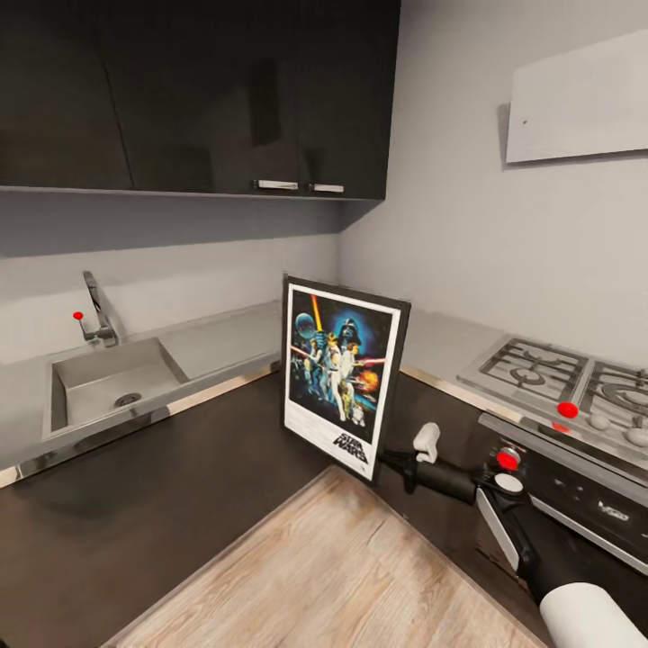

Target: Pick up the poster from the kitchen countertop and hang it on one of the wall nails in the kitchen.

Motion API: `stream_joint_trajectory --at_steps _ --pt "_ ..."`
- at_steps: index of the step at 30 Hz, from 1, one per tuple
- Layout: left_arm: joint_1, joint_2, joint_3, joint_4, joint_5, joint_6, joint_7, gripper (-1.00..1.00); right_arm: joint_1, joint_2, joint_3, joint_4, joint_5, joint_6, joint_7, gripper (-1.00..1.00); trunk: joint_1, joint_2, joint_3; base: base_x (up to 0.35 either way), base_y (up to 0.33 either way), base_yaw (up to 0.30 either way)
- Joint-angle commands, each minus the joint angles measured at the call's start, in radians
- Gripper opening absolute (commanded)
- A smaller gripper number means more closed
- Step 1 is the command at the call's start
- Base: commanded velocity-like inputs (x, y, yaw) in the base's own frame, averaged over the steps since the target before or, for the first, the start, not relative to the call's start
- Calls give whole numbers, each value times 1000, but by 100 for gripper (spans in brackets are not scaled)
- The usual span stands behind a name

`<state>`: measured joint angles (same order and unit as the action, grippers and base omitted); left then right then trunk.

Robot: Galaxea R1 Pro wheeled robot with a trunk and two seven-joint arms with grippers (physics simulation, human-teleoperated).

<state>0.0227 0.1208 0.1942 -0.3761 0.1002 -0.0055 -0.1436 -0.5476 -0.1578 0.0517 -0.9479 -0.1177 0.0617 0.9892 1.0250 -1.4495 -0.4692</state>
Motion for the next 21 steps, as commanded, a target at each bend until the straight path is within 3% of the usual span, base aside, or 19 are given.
stream_joint_trajectory --at_steps 1,5,11,21 --pt "0 0 4 -2 10 1 -7 100 17 -1 0 3 -12 9 6 -100 0 -1 -1 -3 0 0" --pt "0 0 4 -2 10 -8 -7 100 52 1 -3 8 -10 7 5 -100 0 -1 -1 -1 0 0" --pt "0 0 4 4 10 -110 -7 100 70 1 -3 48 -8 6 8 -100 0 -1 -1 0 0 6" --pt "0 0 4 5 10 -117 -6 100 71 3 -2 53 -7 6 9 -100 0 -1 2 -66 0 203"
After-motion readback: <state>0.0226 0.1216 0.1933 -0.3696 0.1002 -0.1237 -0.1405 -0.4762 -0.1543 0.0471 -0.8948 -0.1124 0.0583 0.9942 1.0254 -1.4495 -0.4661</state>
